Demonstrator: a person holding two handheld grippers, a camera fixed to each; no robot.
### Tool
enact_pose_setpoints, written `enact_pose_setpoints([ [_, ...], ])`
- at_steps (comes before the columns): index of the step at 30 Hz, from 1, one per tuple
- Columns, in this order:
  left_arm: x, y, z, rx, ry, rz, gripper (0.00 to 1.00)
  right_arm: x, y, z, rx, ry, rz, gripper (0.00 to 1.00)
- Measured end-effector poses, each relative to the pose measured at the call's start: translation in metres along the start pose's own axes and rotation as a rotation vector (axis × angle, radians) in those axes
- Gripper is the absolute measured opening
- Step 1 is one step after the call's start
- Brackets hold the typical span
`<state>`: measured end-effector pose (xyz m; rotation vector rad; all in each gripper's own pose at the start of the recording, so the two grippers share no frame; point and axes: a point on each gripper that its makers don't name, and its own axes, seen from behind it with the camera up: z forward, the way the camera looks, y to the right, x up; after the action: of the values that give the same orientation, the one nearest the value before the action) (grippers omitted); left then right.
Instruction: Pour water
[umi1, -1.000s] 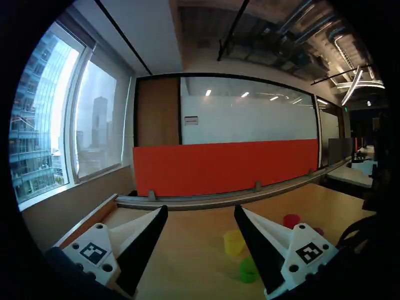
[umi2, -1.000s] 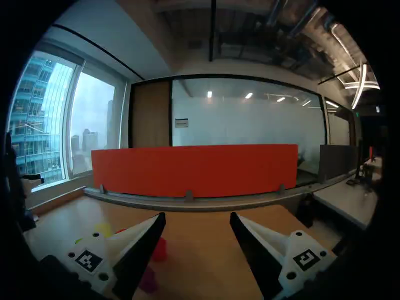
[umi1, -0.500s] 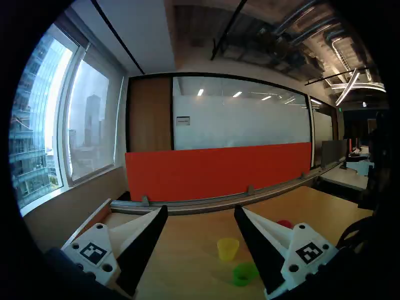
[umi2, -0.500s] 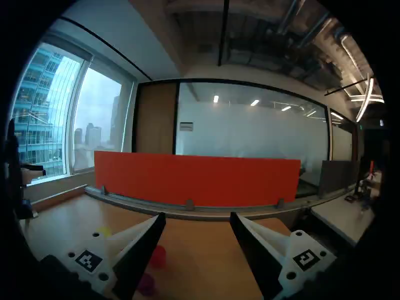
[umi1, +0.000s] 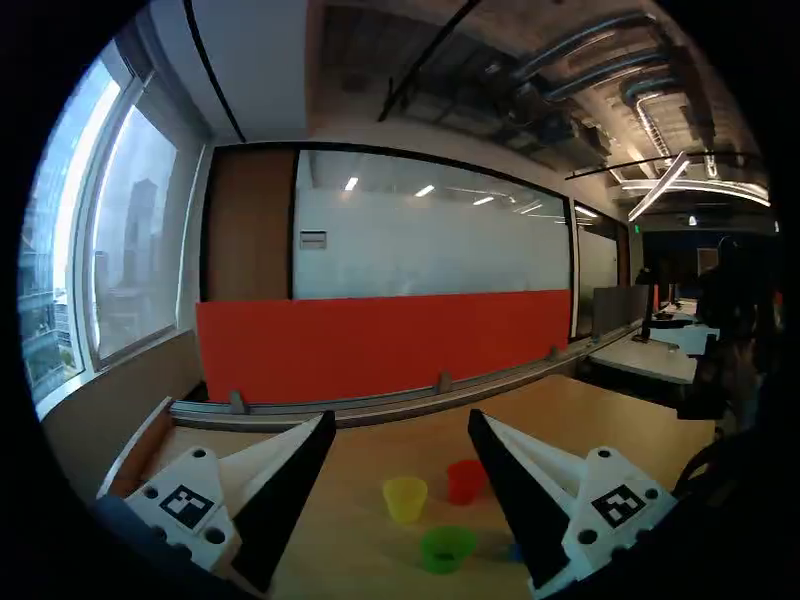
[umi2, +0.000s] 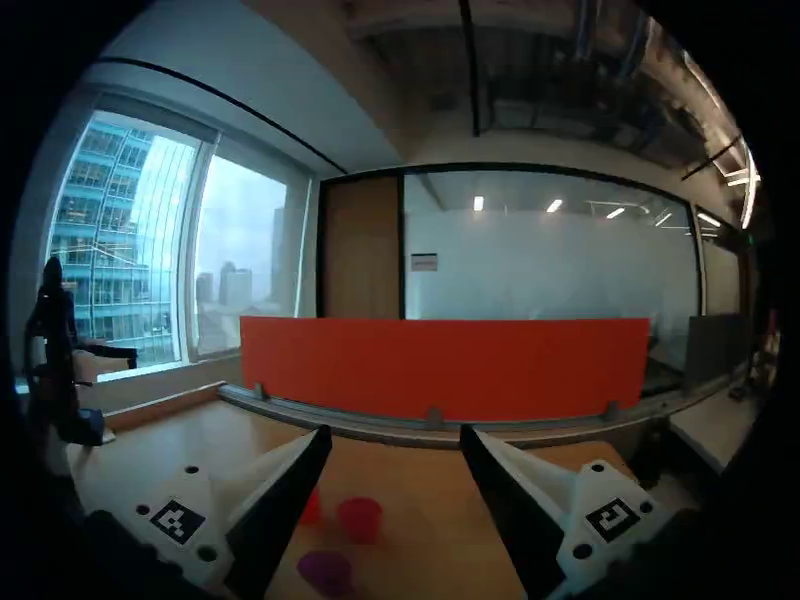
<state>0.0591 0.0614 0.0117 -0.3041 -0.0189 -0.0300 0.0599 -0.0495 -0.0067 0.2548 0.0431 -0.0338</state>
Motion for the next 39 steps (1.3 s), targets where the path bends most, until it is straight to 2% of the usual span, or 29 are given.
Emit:
enact_pose_setpoints([
  [8, 0.008, 0.019, -0.004, -0.1, 0.016, -0.009, 0.99, 0.007, -0.034, -0.006, 0.145, 0.011, -0.034, 1.0],
  [15, 0.002, 0.031, -0.008, -0.156, -0.004, -0.005, 0.99, 0.006, -0.05, -0.007, 0.199, -0.012, -0.047, 1.0],
  [27, -0.03, 0.038, -0.012, -0.208, -0.086, 0.027, 0.99, -0.011, -0.07, -0.015, 0.299, -0.096, -0.066, 1.0],
  [39, -0.066, 0.039, -0.018, -0.221, -0.163, 0.062, 0.99, -0.039, -0.084, -0.027, 0.364, -0.175, -0.107, 1.0],
])
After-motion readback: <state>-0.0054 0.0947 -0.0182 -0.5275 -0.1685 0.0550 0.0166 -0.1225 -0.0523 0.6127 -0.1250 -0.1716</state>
